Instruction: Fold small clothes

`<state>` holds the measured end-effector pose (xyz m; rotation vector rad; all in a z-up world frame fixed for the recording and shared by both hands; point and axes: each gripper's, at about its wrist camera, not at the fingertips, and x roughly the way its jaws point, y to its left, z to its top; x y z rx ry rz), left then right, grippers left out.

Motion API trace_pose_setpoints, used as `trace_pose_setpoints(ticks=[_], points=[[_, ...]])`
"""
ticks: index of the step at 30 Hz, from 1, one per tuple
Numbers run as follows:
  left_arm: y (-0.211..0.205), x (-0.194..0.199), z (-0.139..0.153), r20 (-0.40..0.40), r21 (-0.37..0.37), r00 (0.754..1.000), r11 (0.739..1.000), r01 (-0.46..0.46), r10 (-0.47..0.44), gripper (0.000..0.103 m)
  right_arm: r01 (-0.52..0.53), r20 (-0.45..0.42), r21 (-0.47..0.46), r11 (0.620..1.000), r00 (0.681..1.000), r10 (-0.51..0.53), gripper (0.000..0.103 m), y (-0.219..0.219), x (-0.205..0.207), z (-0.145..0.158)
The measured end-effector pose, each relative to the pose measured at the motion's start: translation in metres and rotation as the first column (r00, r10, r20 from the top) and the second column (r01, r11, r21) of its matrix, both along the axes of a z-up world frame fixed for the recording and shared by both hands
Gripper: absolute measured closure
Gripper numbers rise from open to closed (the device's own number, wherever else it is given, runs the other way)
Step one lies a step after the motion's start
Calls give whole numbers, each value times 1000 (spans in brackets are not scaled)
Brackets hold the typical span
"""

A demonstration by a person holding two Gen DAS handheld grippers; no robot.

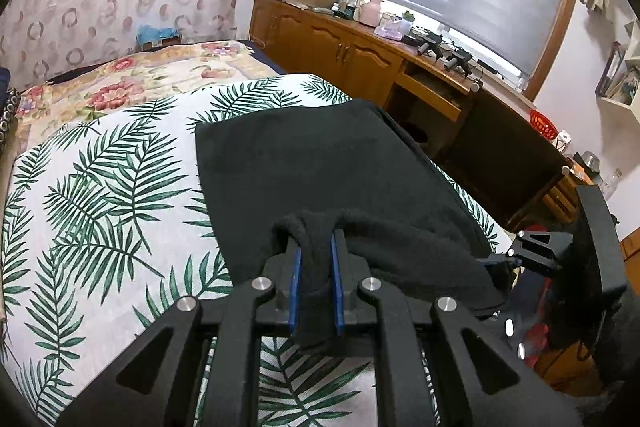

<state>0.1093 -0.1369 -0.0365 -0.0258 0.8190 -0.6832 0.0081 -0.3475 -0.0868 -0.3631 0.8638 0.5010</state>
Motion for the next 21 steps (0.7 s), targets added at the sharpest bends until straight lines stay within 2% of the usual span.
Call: trace_pose_setpoints(ticks=[1, 2, 3, 5, 9, 13, 17, 21], points=[[1, -1, 1, -2, -11, 1000, 1000, 5, -5, 93, 3, 5, -1, 1000, 1000, -3, 47, -2, 0, 1], [1, -2, 3, -4, -20, 1000, 1000, 10, -10, 93, 13, 14, -14, 1000, 1000, -13, 69, -6, 2, 3], [2, -3, 4, -3, -24, 1000, 1000, 12, -12, 93, 16, 10, -13, 1000, 1000, -16, 81, -10, 6, 5], [1, -4, 8, 11, -19, 1000, 1000, 14, -14, 93, 4, 0, 10, 1000, 1000, -4, 87, -17, 10, 11], [6, 3, 19, 33, -34, 999, 999, 6, -5, 93, -22, 61, -1, 1000, 998, 22, 89, -19, 17, 36], [13, 28, 33, 50, -51, 998, 998, -27, 30, 93, -21, 138, 4, 1000, 990, 21, 90, -24, 46, 75], [17, 66, 38, 46, -42, 996, 997, -70, 72, 92, -23, 186, 7, 1000, 982, 21, 90, -25, 96, 103], [14, 103, 29, 8, -18, 996, 996, -93, 93, 92, -21, 154, 31, 999, 988, 16, 90, -27, 156, 100]])
